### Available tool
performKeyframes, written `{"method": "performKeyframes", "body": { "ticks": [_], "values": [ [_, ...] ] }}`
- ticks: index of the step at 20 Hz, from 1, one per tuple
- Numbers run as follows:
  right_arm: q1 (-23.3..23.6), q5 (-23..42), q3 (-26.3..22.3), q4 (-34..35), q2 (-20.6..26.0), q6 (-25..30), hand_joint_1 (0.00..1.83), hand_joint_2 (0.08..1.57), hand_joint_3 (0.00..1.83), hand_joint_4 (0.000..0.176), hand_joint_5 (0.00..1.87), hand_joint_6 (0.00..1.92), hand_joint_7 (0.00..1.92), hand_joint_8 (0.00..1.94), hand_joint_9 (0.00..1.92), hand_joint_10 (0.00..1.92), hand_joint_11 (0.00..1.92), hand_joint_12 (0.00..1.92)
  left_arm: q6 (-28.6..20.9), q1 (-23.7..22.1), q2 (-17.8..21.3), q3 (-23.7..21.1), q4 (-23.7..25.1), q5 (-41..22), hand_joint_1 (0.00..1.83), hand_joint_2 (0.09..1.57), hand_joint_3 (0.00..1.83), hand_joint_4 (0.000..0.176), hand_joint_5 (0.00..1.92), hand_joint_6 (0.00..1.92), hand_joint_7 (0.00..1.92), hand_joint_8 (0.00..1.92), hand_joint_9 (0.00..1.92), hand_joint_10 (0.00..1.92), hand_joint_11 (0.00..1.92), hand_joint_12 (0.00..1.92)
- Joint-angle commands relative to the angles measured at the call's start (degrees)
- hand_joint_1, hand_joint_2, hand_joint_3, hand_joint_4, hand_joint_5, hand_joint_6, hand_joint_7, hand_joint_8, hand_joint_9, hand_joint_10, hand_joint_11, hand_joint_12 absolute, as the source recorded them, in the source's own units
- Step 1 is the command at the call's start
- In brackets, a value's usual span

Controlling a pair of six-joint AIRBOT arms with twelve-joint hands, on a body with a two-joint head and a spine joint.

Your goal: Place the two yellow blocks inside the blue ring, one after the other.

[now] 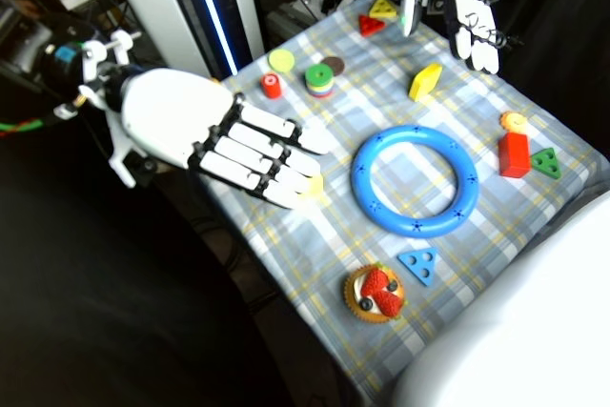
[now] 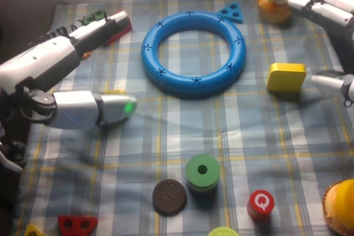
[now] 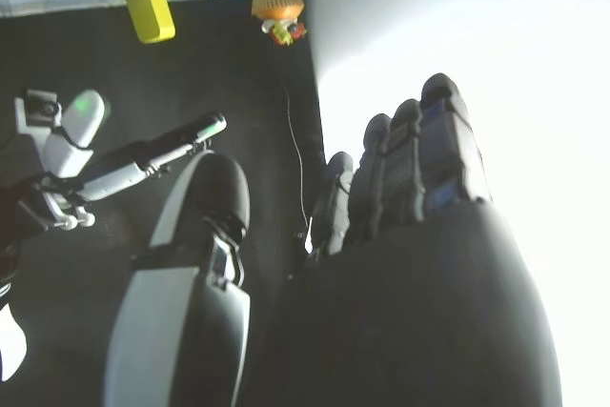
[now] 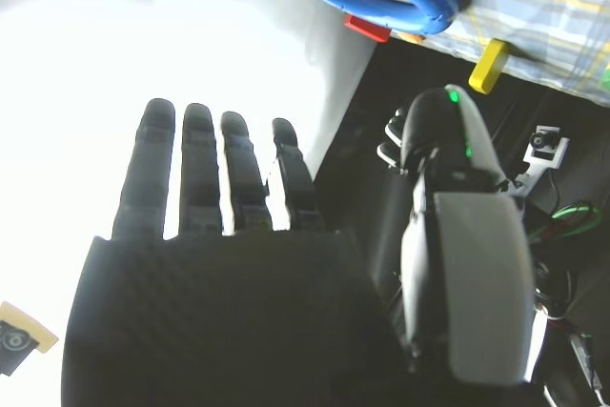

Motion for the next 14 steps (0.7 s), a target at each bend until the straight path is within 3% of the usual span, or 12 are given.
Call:
{"method": "performKeyframes", "body": {
  "ticks": [1,5,6,9,10,11,12,14],
  "values": [
    [0.4,7.6,0.2,-0.2,-0.1,0.0,0.52,1.26,0.02,0.000,0.00,0.00,0.00,0.00,0.00,0.00,0.00,0.00,0.0,-0.7,-0.4,0.4,0.7,-5.3,0.81,1.03,0.00,0.067,0.00,0.00,0.00,0.00,0.00,0.00,0.00,0.00],
    [-0.2,8.4,0.3,0.6,-0.4,0.0,0.49,1.26,0.01,0.000,0.00,0.00,0.00,0.00,0.00,0.00,0.00,0.00,0.2,-0.8,-1.8,2.1,-0.8,-3.0,1.02,0.97,0.00,0.067,0.02,0.01,0.04,0.02,0.01,0.00,0.00,0.00],
    [-0.3,8.5,0.4,0.8,-0.6,0.0,0.54,1.26,0.01,0.000,0.00,0.00,0.00,0.00,0.00,0.00,0.00,0.00,0.4,-0.8,-2.2,2.6,-1.2,-2.5,1.02,0.99,0.00,0.086,0.04,0.01,0.10,0.01,0.03,0.01,0.00,0.00],
    [-0.7,8.9,0.6,1.5,-1.0,0.0,0.54,1.27,0.01,0.000,0.00,0.00,0.00,0.00,0.00,0.00,0.00,0.00,5.1,-2.1,-4.2,4.1,-4.5,1.0,1.05,1.04,0.00,0.073,0.16,0.01,0.29,0.01,0.17,0.04,0.01,0.01],
    [-0.7,8.9,0.7,1.6,-1.2,0.0,0.54,1.27,0.01,0.000,0.00,0.00,0.00,0.00,0.00,0.00,0.00,0.00,6.5,-2.4,-4.9,4.6,-5.7,2.0,1.09,1.04,0.00,0.057,0.22,0.01,0.35,0.01,0.22,0.04,0.00,0.11],
    [-0.8,8.9,0.8,1.8,-1.2,0.0,0.54,1.27,0.01,0.000,0.00,0.00,0.00,0.00,0.00,0.00,0.00,0.00,7.1,-2.6,-5.5,5.3,-6.6,2.9,1.12,1.06,0.00,0.033,0.29,0.01,0.43,0.01,0.27,0.04,0.00,0.35],
    [-0.8,8.9,0.9,1.8,-1.3,0.0,0.55,1.27,0.01,0.000,0.00,0.00,0.00,0.00,0.00,0.00,0.02,0.01,7.5,-2.8,-6.2,6.2,-7.6,3.8,1.14,1.08,0.00,0.009,0.34,0.01,0.50,0.01,0.32,0.05,0.00,0.38],
    [-0.9,8.9,0.9,1.9,-1.3,0.0,0.57,1.28,0.01,0.000,0.00,0.00,0.00,0.00,0.00,0.00,0.03,0.02,9.0,-3.1,-6.9,7.0,-9.1,4.9,1.13,1.09,0.00,0.000,0.46,0.02,0.66,0.03,0.42,0.07,0.00,0.57]
  ]
}}
